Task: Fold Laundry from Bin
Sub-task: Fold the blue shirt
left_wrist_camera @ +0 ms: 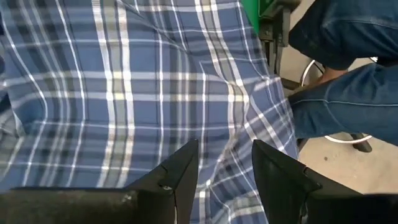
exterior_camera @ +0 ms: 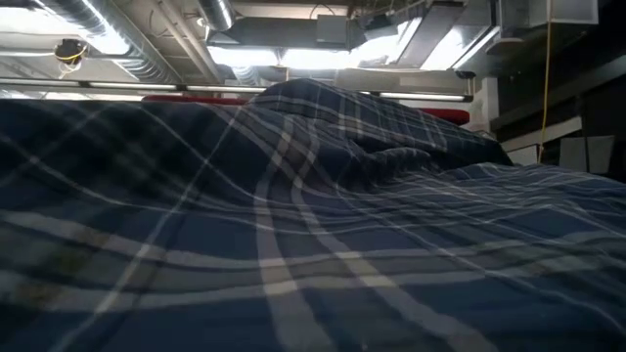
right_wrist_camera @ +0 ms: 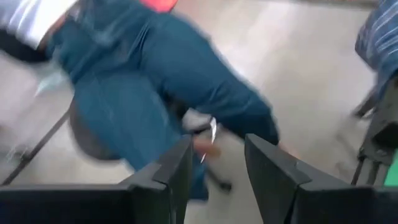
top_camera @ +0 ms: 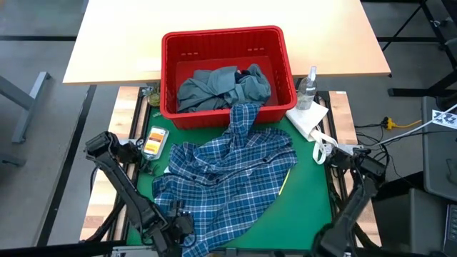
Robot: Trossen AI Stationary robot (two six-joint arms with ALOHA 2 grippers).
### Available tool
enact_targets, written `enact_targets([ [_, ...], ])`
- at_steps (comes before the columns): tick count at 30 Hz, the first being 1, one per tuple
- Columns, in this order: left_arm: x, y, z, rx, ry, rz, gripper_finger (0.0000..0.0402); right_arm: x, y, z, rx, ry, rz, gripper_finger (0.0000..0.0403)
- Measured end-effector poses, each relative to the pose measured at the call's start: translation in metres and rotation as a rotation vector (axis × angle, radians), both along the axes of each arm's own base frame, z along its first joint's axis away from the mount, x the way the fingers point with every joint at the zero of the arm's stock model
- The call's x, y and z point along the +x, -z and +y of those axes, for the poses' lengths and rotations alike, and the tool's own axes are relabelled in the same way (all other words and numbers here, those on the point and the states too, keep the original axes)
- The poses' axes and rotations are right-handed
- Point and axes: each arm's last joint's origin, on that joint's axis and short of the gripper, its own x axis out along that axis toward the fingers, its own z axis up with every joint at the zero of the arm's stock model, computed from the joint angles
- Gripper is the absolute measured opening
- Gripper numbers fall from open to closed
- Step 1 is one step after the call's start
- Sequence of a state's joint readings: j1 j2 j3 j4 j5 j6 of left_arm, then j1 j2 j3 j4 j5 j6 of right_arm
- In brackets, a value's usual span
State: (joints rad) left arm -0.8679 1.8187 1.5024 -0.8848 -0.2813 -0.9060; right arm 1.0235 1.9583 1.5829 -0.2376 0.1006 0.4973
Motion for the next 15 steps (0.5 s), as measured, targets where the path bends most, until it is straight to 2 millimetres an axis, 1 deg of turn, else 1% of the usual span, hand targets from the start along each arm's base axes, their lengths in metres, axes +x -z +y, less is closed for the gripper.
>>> enact_targets([
  [3,0.005,0.000,0.004,0.013,0.011,-0.003,0.0143,0.013,0.005,-0.017,-0.063,-0.062,0.092,0.0149],
  [6,0.009,0.000,0.008,0.023,0.017,-0.005,0.0143,0.012,0.005,-0.042,-0.208,-0.050,0.207,0.0149],
  [8,0.011,0.000,0.010,0.027,0.018,-0.005,0.0143,0.004,-0.002,-0.060,-0.323,-0.009,0.250,0.0149],
  [11,0.013,0.000,0.012,0.036,0.029,-0.007,0.0143,-0.015,-0.021,-0.087,-0.491,0.058,0.273,0.0149],
  [14,0.015,0.000,0.014,0.051,0.034,-0.019,0.0143,-0.037,-0.035,-0.111,-0.681,0.181,0.276,0.0149],
  [15,0.016,0.000,0.015,0.059,0.028,-0.027,0.0143,-0.042,-0.038,-0.119,-0.749,0.231,0.269,0.0149],
])
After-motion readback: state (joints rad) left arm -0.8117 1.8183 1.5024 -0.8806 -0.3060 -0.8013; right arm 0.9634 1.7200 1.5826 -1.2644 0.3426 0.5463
